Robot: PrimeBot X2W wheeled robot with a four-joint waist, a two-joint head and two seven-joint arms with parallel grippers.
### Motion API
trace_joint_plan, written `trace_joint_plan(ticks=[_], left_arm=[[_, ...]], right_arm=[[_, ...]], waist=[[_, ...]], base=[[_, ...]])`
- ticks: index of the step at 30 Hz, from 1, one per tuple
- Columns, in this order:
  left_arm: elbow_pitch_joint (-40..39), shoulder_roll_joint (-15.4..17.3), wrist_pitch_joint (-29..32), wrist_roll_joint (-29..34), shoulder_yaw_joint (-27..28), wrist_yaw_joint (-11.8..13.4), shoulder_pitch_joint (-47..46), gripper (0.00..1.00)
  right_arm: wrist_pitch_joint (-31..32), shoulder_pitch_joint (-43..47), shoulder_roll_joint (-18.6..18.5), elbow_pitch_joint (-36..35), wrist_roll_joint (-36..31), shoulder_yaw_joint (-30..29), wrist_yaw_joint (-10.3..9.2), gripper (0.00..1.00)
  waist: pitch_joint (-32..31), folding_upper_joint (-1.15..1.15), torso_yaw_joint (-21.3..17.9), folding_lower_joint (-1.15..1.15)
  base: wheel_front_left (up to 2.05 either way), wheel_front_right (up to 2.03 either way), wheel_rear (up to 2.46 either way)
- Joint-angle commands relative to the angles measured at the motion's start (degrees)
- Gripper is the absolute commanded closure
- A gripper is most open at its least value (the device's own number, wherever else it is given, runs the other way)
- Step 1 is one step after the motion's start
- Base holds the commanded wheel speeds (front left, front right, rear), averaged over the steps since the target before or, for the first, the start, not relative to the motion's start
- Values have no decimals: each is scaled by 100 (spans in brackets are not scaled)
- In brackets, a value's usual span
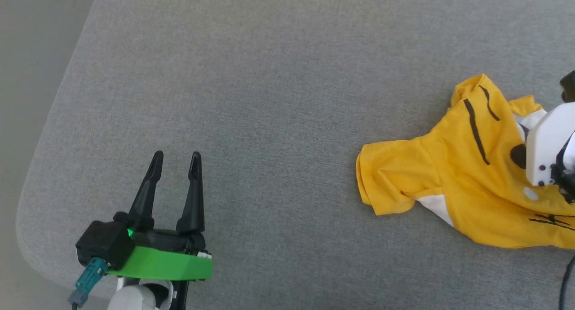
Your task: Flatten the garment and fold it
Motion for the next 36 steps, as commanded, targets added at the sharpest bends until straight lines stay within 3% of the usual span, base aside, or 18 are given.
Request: trace_joint_plan(ticks=[1, 5, 16, 24, 28, 30, 31, 32, 36], left_arm=[[15, 55, -22, -63, -9, -38, -101, 0], [46, 57, -22, -66, 15, -38, -116, 0], [-17, 33, -22, -95, -12, -38, -205, 0], [95, -3, -22, -161, -201, -38, -450, 0], [172, -12, -22, -181, -278, -38, -555, 0], [206, -17, -22, -187, -311, -38, -585, 0], [219, -19, -22, -190, -323, -38, -599, 0], [238, -21, -22, -191, -334, -38, -614, 0], [280, -10, -22, -158, -326, -38, -614, 0]], right_arm=[[296, 70, -38, 144, 122, 83, -8, 100], [394, -76, -195, -86, 210, 241, -8, 100], [-650, -1876, -743, -717, -104, 759, -8, 100], [-1544, -2621, -1091, -25, -1065, 597, -8, 100], [-1704, -2503, -967, 513, -1336, 368, -8, 98], [-1795, -2435, -883, 702, -1387, 296, -8, 62], [-1839, -2407, -854, 785, -1408, 266, -8, 16], [-1864, -2386, -809, 899, -1414, 209, -8, 0], [-2104, -2376, -690, 1152, -1395, 149, -8, 0]], waist=[[138, 0, 114, 0], [115, 0, 77, 0], [362, 0, 85, 0], [782, 0, 382, 0], [855, 0, 487, 0], [872, 0, 501, 0], [873, 0, 502, 0], [864, 0, 492, 0], [709, 0, 392, 0]], base=[[0, 0, 0], [0, 0, 0], [0, 0, 0], [0, 0, 0], [0, 0, 0], [0, 0, 0], [0, 0, 0], [0, 0, 0], [0, 0, 0]])
